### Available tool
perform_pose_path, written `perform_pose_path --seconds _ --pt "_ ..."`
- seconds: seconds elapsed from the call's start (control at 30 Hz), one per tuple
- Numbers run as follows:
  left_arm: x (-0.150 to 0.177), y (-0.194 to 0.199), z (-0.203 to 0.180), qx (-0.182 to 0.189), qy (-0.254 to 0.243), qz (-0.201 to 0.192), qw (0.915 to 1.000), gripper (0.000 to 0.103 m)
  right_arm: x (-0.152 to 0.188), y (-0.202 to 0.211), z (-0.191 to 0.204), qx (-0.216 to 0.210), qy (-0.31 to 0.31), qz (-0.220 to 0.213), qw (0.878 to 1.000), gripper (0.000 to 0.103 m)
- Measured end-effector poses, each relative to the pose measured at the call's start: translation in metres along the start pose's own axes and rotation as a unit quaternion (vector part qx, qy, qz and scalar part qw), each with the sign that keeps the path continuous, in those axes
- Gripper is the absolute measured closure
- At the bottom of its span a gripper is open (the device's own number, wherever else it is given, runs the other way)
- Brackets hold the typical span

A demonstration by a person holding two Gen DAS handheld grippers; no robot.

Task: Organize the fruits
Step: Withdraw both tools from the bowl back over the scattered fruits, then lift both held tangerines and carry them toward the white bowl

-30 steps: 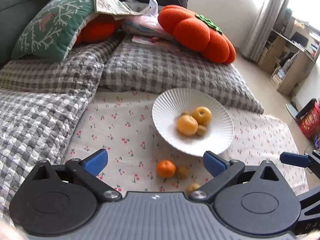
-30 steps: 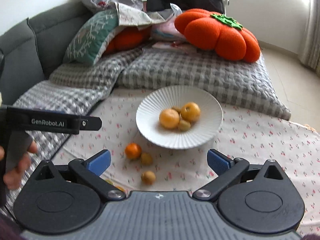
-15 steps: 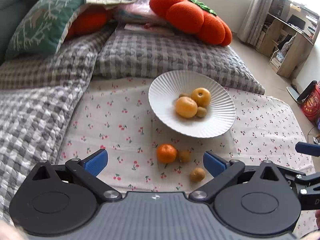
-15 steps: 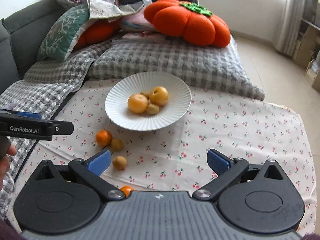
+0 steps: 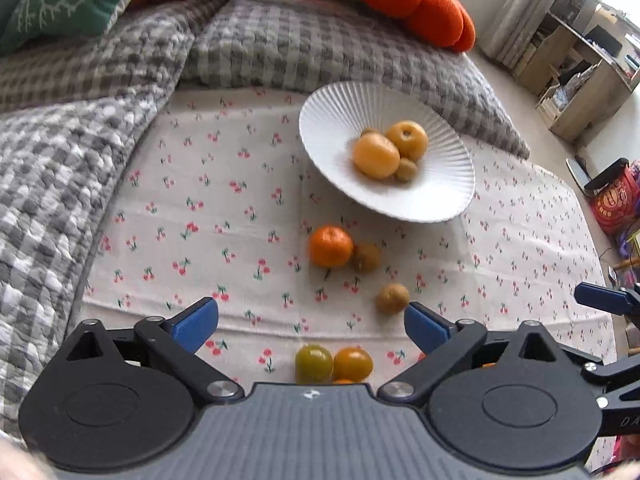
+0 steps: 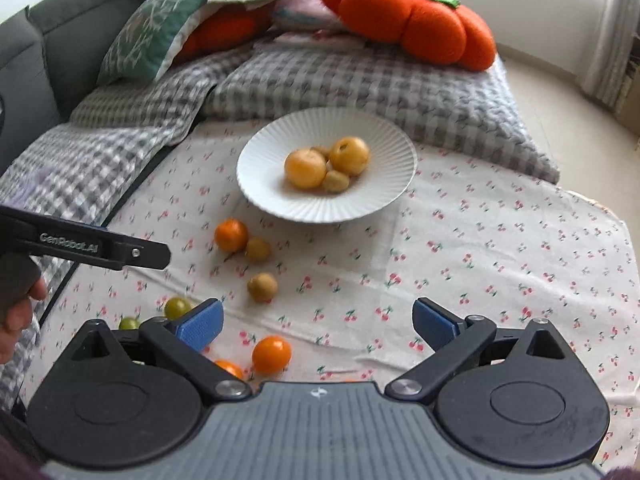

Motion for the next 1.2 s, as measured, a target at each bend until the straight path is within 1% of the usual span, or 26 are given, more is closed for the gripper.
perform_pose_path --seconds 0.1,0.17,0.27,0.37,0.5,0.53,0.6,0.63,0.7,0.8,0.87,1.0,1.1,1.2 --pt "0.011 -0.004 -0.004 0.018 -0.001 0.018 0.9997 0.012 0.002 -0.001 0.001 -0.005 0.002 0.005 1.000 0.010" --pt "0.019 -0.006 -0.007 0.032 -0.009 0.035 0.9988 0.021 0.004 -0.002 -0.003 -0.002 -0.004 0.010 1.000 0.013" --pt "0.030 -0.009 -0.005 0.037 -0.021 0.051 0.9978 0.030 0.008 -0.005 -0.007 -0.010 -0.020 0.022 1.000 0.017" --pt "0.040 -0.011 -0.006 0.054 -0.020 0.066 0.9962 0.033 0.013 -0.008 -0.007 -0.021 -0.032 0.040 0.998 0.020" --pt "0.051 -0.015 -0.016 0.082 -0.027 0.085 0.9926 0.034 0.018 -0.016 -0.007 -0.023 -0.053 0.064 0.996 0.029" --pt "0.054 -0.018 -0.020 0.086 -0.028 0.092 0.9916 0.037 0.019 -0.018 -0.007 -0.025 -0.061 0.070 0.995 0.031" --pt "0.059 -0.025 -0.024 0.085 -0.033 0.104 0.9904 0.040 0.020 -0.022 -0.009 -0.028 -0.077 0.076 0.994 0.037" --pt "0.060 -0.028 -0.025 0.081 -0.036 0.108 0.9902 0.042 0.021 -0.024 -0.009 -0.029 -0.084 0.079 0.993 0.038" --pt "0.065 -0.035 -0.026 0.066 -0.046 0.115 0.9901 0.047 0.022 -0.027 -0.008 -0.029 -0.086 0.082 0.992 0.043" --pt "0.068 -0.045 -0.024 0.044 -0.061 0.122 0.9897 0.060 0.020 -0.027 -0.006 -0.030 -0.083 0.076 0.993 0.043" --pt "0.071 -0.048 -0.024 0.045 -0.065 0.126 0.9890 0.070 0.019 -0.028 -0.003 -0.034 -0.079 0.074 0.994 0.043" --pt "0.071 -0.048 -0.024 0.049 -0.077 0.125 0.9880 0.072 0.015 -0.031 0.002 -0.032 -0.067 0.068 0.995 0.043" --pt "0.070 -0.045 -0.025 0.059 -0.077 0.124 0.9876 0.072 0.007 -0.036 0.008 -0.038 -0.055 0.053 0.996 0.043" --pt "0.062 -0.028 -0.025 0.081 -0.069 0.104 0.9888 0.073 -0.001 -0.043 0.018 -0.038 -0.014 0.032 0.999 0.043"
Point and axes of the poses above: each gripper's, at about its wrist camera, not at the fingertips, and y roughly against the way its jaws point, z to its left, x to its underside, the point moved 9 cm from there along -y, roughly the way its jaws point, and after that the axes turned 4 degrees about x, right-handed, at the moved point
